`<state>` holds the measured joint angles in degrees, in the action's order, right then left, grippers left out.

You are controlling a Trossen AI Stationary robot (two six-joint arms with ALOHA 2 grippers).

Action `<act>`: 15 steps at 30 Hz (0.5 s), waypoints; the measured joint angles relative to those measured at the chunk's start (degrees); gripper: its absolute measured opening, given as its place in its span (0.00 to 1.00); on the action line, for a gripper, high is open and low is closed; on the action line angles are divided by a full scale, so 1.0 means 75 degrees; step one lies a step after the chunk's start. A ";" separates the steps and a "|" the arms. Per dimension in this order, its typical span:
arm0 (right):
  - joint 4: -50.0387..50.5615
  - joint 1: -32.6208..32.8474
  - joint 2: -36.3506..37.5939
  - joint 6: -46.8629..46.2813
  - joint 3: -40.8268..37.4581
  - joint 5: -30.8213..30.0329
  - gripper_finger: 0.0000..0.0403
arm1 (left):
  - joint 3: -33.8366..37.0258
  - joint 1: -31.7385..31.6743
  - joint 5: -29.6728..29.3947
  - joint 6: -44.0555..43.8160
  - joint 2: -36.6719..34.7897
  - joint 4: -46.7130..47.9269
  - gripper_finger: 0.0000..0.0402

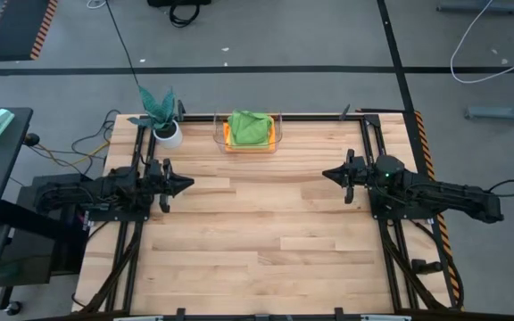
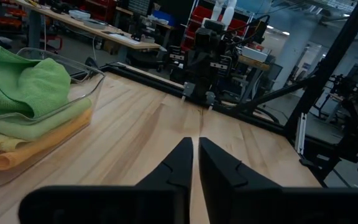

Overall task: Fold microfiber towels
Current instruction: Return to Home Position

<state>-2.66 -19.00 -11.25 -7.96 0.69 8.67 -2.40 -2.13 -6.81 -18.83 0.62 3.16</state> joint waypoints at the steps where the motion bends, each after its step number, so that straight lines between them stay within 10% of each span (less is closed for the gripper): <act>1: 0.0000 0.0000 0.0000 0.0002 0.0000 0.0000 0.04 | 0.0001 0.0000 0.0000 -0.0002 0.0000 0.0001 0.09; 15: -0.0001 0.0000 0.0000 0.0002 0.0000 0.0000 0.04 | 0.0001 0.0000 0.0000 -0.0003 0.0000 0.0001 0.06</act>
<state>-2.66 -19.00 -11.25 -7.94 0.69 8.67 -2.39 -2.13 -6.81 -18.85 0.62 3.17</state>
